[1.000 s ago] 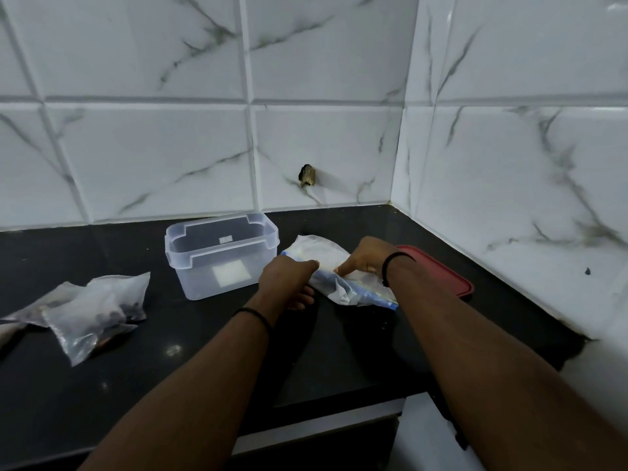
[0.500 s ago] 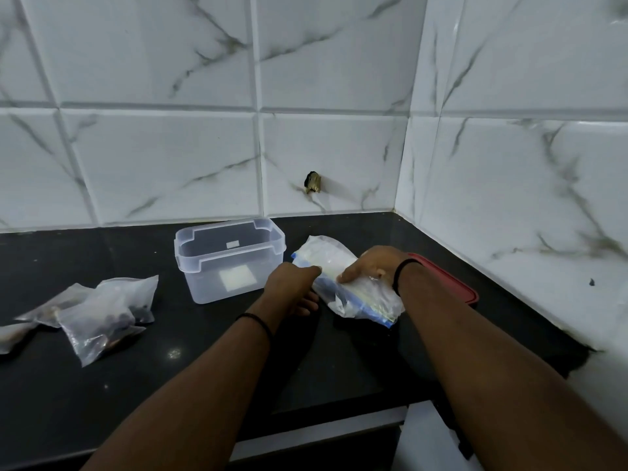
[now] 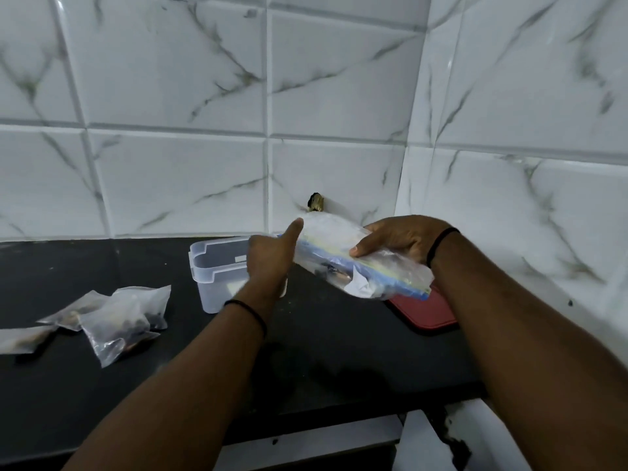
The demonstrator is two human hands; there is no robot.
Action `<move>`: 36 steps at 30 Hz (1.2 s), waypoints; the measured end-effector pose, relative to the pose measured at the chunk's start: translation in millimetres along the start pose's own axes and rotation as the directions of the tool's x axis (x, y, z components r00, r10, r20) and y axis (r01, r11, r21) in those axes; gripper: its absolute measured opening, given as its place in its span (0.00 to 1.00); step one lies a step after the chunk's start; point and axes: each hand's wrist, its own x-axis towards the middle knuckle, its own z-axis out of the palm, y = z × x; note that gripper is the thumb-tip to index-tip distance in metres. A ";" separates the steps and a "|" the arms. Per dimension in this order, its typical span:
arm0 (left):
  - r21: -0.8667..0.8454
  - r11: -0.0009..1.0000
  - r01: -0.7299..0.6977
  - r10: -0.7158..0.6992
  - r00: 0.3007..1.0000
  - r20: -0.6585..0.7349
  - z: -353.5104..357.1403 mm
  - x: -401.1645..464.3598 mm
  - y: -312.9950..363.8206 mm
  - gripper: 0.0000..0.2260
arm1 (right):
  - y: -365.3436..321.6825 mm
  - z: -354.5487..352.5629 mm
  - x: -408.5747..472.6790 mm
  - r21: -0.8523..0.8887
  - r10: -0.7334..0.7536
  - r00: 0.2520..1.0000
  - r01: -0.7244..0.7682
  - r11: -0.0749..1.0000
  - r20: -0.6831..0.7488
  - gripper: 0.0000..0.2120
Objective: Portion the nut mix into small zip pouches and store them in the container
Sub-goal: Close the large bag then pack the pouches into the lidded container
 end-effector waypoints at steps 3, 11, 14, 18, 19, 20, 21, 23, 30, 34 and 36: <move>-0.097 0.967 0.237 -0.187 0.913 0.363 -35.3 3.3 20.6 0.29 | -13.9 6.2 -5.4 -0.040 -0.044 0.996 0.048 0.998 0.078 0.09; -0.104 0.874 0.476 -0.310 0.708 0.634 -87.7 12.7 23.7 0.10 | -48.4 41.6 2.1 -0.196 -0.065 0.993 0.085 0.977 0.103 0.26; -0.231 0.860 0.456 -0.270 0.788 0.553 -96.7 18.1 21.4 0.05 | -52.1 47.5 8.9 -0.165 -0.110 0.992 0.120 0.979 0.067 0.24; -0.392 0.800 0.454 -0.200 0.818 0.539 -115.8 25.4 27.1 0.13 | -31.9 40.8 15.3 0.083 -0.106 0.986 0.095 0.992 0.132 0.19; -0.414 0.793 0.448 -0.187 0.824 0.535 -118.9 25.9 29.3 0.12 | -24.9 39.6 17.4 0.143 -0.101 0.983 0.079 0.987 0.153 0.23; -0.432 0.788 0.439 -0.179 0.834 0.522 -121.9 25.9 31.2 0.09 | -20.1 42.0 17.9 0.199 -0.104 0.980 0.069 0.978 0.169 0.24; -0.448 0.782 0.433 -0.176 0.844 0.507 -123.3 26.2 32.1 0.06 | -13.8 43.9 21.8 0.259 -0.115 0.981 0.071 0.963 0.159 0.23; -0.463 0.782 0.418 -0.184 0.864 0.468 -125.4 28.1 31.3 0.04 | -7.7 53.8 26.7 0.372 -0.133 0.985 0.084 0.925 0.107 0.21; -0.293 0.892 0.344 -0.258 0.920 0.295 -139.7 47.5 14.9 0.03 | -31.9 86.0 60.3 0.558 -0.026 0.959 0.187 0.808 -0.283 0.14; -0.145 0.970 0.196 -0.185 0.979 0.090 -143.5 72.3 5.4 0.21 | -48.4 96.3 91.8 0.553 -0.060 0.920 0.284 0.783 -0.388 0.25; 0.106 0.992 0.071 -0.064 0.996 -0.066 -140.4 83.2 5.4 0.24 | -54.8 102.8 105.8 0.543 -0.098 0.915 0.316 0.778 -0.392 0.33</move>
